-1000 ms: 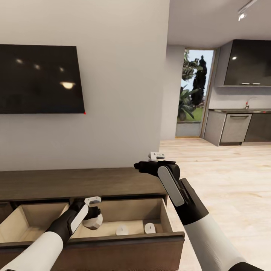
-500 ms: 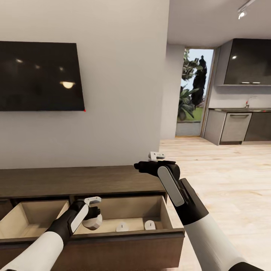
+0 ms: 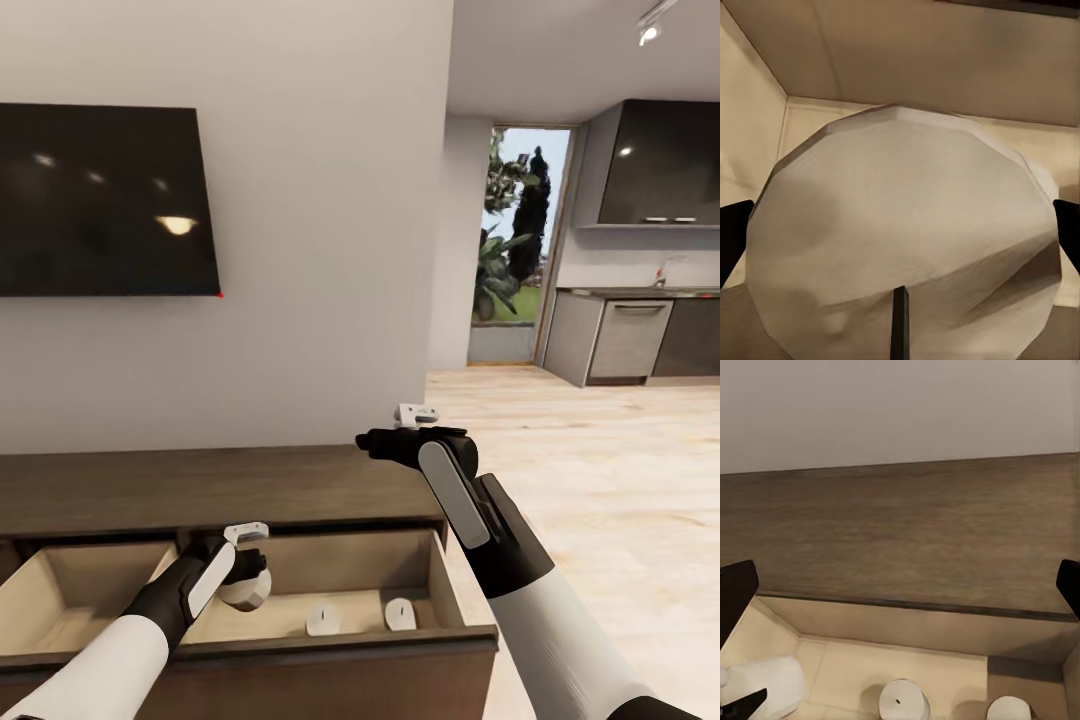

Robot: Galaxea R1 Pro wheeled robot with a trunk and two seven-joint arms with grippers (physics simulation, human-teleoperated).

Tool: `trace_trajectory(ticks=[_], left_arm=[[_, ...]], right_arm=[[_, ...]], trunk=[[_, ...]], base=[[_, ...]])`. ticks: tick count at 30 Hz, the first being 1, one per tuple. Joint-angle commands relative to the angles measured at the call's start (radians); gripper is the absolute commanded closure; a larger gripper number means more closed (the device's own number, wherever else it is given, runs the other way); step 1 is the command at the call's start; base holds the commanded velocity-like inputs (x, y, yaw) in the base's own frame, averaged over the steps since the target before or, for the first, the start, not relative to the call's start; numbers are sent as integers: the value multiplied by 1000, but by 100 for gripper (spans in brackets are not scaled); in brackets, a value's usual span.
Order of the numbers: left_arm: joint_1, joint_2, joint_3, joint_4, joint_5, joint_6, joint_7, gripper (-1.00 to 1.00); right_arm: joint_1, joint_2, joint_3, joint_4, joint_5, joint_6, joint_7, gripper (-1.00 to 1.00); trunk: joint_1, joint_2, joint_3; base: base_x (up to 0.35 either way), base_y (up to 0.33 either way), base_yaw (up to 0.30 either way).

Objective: Place each of the two pumpkins and all three candles from the living room inside a cabinet in the living room (use any cabinet), then make sure every cabinet is closed, and position the cauldron so it is next to a table in the living room.

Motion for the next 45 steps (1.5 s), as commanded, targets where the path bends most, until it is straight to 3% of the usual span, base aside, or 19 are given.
trace_trajectory(ticks=[1,9,15,24,34,45], left_arm=[[-1,1,-7,-2,10,2,9,100],[-1,2,-7,-3,10,2,9,100],[-1,2,-7,-2,12,3,8,100],[-1,1,-7,-2,14,7,7,100],[-1,2,-8,1,14,7,7,100],[-1,3,-8,1,14,7,8,100]], right_arm=[[-1,0,1,-1,-10,2,-10,-100],[-1,0,1,-1,-10,1,-10,-100],[-1,0,1,-1,-10,2,-10,-100],[-1,0,1,-1,-10,2,-10,-100],[-1,0,1,-1,-10,2,-9,-100],[-1,-14,-11,-1,-12,1,-6,-100]], trunk=[[0,-1,-1],[0,-1,-1],[23,-43,-20],[23,-43,-20],[60,-111,-52],[65,-113,-94]], base=[[135,0,0],[115,0,0],[3,0,0],[0,0,0],[0,0,0],[0,0,0]])
